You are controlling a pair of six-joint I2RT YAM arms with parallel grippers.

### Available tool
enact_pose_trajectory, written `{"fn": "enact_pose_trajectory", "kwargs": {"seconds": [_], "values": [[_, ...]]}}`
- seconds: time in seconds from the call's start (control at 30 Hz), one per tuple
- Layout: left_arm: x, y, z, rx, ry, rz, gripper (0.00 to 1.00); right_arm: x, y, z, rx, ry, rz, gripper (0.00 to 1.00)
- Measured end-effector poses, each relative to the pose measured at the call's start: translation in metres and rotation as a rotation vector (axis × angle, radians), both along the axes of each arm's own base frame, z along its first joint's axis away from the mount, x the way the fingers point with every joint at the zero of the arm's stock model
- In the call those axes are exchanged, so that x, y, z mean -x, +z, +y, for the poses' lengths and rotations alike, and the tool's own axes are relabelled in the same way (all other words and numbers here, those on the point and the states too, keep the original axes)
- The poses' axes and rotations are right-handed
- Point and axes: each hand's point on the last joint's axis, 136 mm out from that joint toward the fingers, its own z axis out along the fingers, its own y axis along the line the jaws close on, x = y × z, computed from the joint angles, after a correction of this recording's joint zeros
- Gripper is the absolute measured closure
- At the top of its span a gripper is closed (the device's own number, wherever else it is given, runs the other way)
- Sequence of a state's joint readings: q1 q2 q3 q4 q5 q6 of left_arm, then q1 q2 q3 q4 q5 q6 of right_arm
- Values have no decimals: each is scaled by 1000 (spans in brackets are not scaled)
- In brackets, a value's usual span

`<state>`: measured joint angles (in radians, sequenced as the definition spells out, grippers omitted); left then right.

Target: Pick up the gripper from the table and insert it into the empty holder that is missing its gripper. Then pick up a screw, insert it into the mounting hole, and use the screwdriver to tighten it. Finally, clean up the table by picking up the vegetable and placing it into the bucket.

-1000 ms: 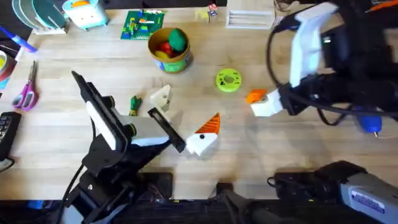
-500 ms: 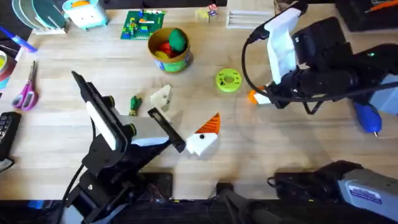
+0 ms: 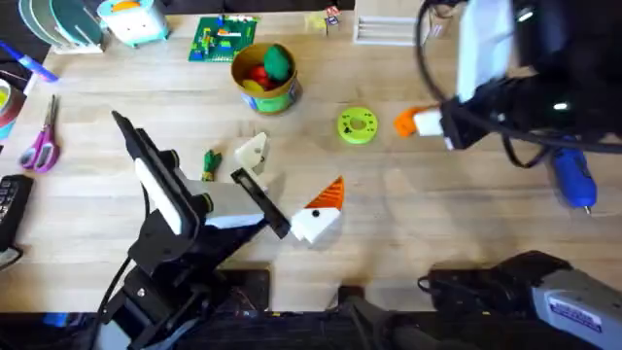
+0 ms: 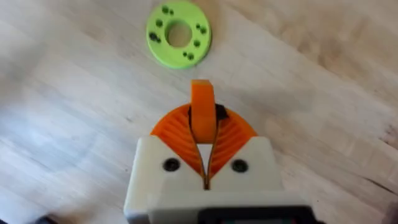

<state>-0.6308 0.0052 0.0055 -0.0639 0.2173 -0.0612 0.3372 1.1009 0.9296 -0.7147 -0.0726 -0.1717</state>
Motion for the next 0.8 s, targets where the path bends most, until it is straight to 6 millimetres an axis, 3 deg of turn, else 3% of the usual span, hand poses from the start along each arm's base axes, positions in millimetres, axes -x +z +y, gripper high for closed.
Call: {"fn": "enact_pose_trajectory", "kwargs": {"seconds": [0.1, 0.17, 0.3, 0.43, 0.8], "values": [[0, 0, 0, 0, 0, 0, 8, -2, 34, 4, -155, -63, -83, 992], [0, 0, 0, 0, 0, 0, 8, -5, 40, 11, -291, -82, -110, 992], [0, 0, 0, 0, 0, 0, 8, -10, 17, 35, -568, -76, -52, 992], [0, 0, 0, 0, 0, 0, 8, -1, -7, 57, -799, -101, 123, 992], [0, 0, 0, 0, 0, 0, 8, 22, -1, 122, -1057, 1, 489, 992]]}}
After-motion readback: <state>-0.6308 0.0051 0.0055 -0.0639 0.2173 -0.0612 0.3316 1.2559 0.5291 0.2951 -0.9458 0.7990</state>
